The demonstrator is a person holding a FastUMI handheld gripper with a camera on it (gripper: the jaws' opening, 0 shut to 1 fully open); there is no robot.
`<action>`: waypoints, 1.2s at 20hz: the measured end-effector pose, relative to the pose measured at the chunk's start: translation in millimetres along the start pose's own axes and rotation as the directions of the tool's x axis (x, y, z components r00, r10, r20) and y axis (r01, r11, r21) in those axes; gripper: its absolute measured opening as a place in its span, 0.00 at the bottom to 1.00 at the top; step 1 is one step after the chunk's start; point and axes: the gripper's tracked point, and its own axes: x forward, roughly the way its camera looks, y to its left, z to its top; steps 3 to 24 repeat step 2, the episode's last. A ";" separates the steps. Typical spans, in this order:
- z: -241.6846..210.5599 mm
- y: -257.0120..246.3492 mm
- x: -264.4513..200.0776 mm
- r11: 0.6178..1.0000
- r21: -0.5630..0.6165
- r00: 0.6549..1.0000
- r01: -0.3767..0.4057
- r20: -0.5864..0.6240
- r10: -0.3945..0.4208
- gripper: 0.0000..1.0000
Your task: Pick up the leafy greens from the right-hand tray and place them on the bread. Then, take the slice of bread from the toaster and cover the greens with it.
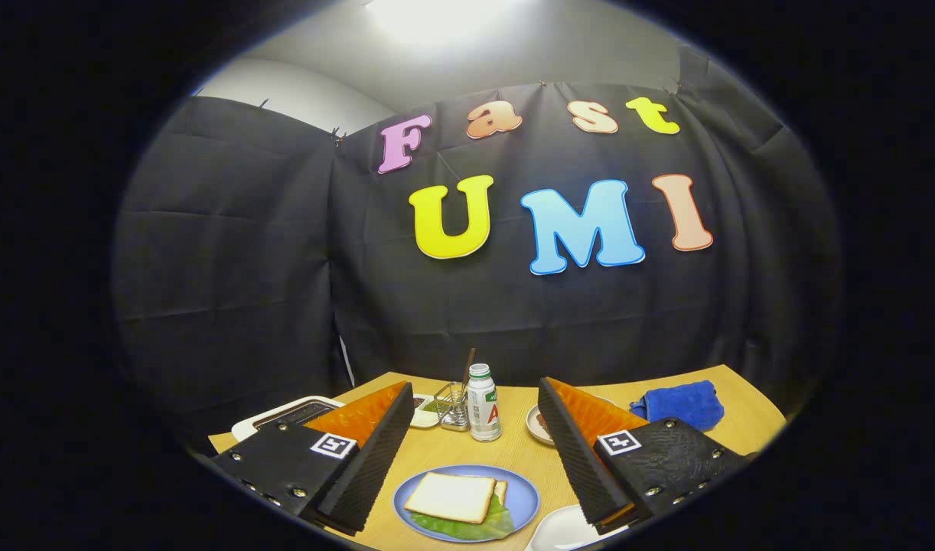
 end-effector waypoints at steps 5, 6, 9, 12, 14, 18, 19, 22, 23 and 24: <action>0.0 -0.4 -2.0 1.000 -0.004 1.000 -0.005 -0.001 0.005 0.99; 0.0 -0.4 -2.0 1.000 -0.004 1.000 -0.005 -0.001 0.005 0.99; 0.0 -0.4 -2.0 1.000 -0.004 1.000 -0.005 -0.001 0.005 0.99; 0.0 -0.4 -2.0 1.000 -0.004 1.000 -0.005 -0.001 0.005 0.99; 0.0 -0.4 -2.0 1.000 -0.004 1.000 -0.005 -0.001 0.005 0.99; 0.0 -0.4 -2.0 1.000 -0.004 1.000 -0.005 -0.001 0.005 0.99; 0.0 -0.4 -2.0 1.000 -0.004 1.000 -0.005 -0.001 0.005 0.99; 0.0 -0.4 -2.0 1.000 -0.004 1.000 -0.005 -0.001 0.005 0.99; 0.0 -0.4 -2.0 1.000 -0.004 1.000 -0.005 -0.001 0.005 0.99; 0.0 -0.4 -2.0 1.000 -0.004 1.000 -0.005 -0.001 0.005 0.99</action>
